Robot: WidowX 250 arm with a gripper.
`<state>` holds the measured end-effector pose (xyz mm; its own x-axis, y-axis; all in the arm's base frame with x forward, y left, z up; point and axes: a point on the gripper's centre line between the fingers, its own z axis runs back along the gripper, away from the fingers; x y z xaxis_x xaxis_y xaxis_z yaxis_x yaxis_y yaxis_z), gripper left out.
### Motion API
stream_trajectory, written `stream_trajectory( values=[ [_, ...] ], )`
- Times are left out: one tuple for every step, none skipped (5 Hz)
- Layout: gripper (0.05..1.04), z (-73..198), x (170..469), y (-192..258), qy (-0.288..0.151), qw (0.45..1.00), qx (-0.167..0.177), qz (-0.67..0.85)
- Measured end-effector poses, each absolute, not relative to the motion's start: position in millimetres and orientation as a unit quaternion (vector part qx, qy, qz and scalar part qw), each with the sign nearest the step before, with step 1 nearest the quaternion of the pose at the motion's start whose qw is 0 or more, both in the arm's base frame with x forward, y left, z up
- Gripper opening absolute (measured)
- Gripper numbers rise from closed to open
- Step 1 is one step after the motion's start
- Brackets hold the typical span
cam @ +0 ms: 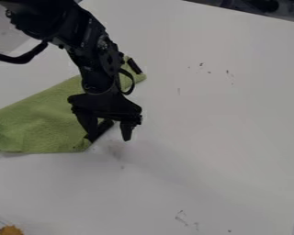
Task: Turning the cloth from bottom right to top left
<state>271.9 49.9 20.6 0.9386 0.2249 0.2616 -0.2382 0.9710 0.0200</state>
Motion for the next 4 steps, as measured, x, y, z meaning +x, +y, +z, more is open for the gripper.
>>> stream_trajectory(
  values=[
    [1.001,13.5,274.3,54.6,-0.129,0.985,0.015,0.117],
    [0.950,9.2,276.7,55.0,-0.128,0.985,0.009,0.116],
    [0.675,8.7,277.2,60.1,-0.128,0.984,0.007,0.125],
    [0.388,8.4,278.9,60.9,-0.128,0.984,0.007,0.125]
  ],
)
